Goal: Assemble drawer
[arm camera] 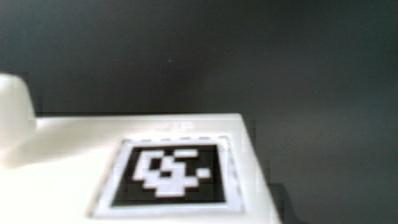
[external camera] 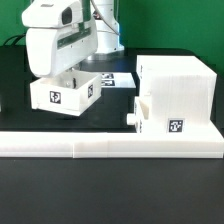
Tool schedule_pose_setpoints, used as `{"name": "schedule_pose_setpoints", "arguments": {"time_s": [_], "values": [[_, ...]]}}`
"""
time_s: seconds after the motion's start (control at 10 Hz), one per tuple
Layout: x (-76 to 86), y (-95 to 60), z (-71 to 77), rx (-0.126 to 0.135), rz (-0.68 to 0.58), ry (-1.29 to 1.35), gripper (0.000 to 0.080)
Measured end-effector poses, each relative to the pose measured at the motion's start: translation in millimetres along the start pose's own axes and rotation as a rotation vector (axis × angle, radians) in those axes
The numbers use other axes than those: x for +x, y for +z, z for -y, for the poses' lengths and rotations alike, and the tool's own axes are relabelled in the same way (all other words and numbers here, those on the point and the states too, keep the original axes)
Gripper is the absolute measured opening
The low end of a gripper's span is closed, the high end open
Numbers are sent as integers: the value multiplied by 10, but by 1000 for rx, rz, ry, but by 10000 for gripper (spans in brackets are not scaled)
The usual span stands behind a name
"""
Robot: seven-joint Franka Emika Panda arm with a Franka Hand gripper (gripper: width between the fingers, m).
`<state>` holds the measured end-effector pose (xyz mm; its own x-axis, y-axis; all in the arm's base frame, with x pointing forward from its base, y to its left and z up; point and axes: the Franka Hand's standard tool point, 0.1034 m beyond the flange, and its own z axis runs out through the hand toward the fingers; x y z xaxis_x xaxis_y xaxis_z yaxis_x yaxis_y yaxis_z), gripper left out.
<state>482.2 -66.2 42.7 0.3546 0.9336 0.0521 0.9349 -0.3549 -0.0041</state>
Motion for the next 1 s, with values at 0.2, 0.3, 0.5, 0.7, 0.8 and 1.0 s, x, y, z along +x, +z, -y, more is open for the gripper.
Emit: {"name": "schedule_pose_setpoints", "arguments": {"time_s": [0.2, 0.3, 0.5, 0.7, 0.8, 1.0], "values": [[-37, 8, 19, 16, 8, -142, 42], [4, -48, -40, 41, 23, -195, 42], [142, -163, -230, 48, 22, -205, 42], [234, -190, -403, 43, 14, -219, 42], [225, -178, -388, 45, 14, -217, 42], [222, -170, -384, 47, 15, -217, 42]]}}
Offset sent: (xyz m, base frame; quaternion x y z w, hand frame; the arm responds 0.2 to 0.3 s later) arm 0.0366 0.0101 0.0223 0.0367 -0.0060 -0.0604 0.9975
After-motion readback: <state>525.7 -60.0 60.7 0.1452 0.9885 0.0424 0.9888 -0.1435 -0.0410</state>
